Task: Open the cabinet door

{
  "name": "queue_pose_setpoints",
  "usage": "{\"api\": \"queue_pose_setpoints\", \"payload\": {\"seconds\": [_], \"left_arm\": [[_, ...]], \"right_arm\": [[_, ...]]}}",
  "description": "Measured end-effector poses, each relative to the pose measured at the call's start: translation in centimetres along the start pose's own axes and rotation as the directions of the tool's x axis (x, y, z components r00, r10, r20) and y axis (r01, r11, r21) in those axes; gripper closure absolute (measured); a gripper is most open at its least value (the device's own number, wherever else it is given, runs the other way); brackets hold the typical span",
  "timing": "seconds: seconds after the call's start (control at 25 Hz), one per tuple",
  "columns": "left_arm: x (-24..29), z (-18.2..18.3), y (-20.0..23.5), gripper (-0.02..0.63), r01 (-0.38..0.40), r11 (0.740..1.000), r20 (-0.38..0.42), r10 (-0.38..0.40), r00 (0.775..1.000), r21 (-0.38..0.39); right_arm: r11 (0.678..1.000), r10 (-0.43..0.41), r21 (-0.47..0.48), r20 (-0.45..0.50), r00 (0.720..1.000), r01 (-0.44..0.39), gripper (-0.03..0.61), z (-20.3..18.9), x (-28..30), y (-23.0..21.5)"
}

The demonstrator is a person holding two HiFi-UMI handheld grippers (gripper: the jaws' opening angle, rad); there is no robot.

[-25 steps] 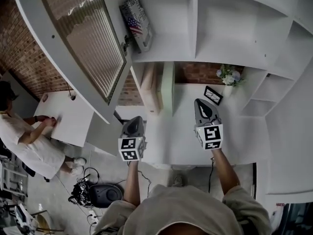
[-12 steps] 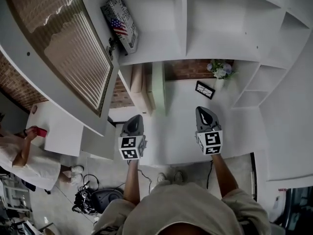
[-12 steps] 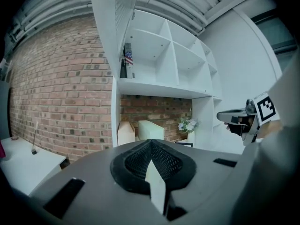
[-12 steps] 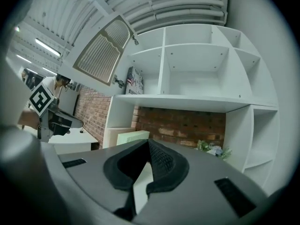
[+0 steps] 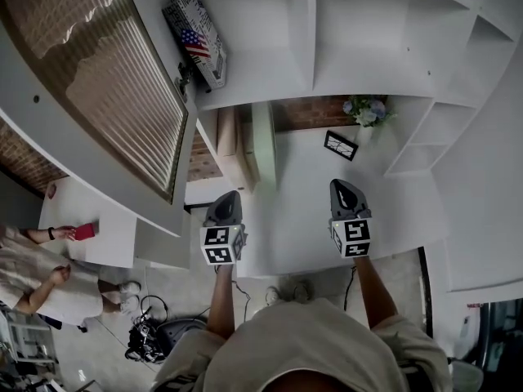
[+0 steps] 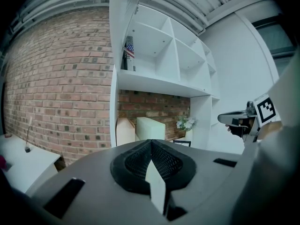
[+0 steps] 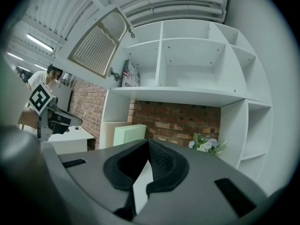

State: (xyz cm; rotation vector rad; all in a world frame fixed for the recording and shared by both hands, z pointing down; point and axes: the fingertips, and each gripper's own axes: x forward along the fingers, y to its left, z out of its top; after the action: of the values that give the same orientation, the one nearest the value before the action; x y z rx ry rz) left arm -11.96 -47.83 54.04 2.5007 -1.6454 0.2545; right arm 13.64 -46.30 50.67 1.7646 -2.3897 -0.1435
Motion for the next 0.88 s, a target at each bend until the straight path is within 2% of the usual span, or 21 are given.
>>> {"api": "queue_pose_setpoints", "payload": {"seconds": [0.88], "left_arm": [[0.2, -0.3, 2.0, 0.588, -0.012, 1.0, 0.007, 0.012, 1.0, -0.025]], "right_arm": [[1.0, 0.017, -0.016, -0.012, 1.0, -0.018, 0.566, 0.2, 2.0, 1.4]]}}
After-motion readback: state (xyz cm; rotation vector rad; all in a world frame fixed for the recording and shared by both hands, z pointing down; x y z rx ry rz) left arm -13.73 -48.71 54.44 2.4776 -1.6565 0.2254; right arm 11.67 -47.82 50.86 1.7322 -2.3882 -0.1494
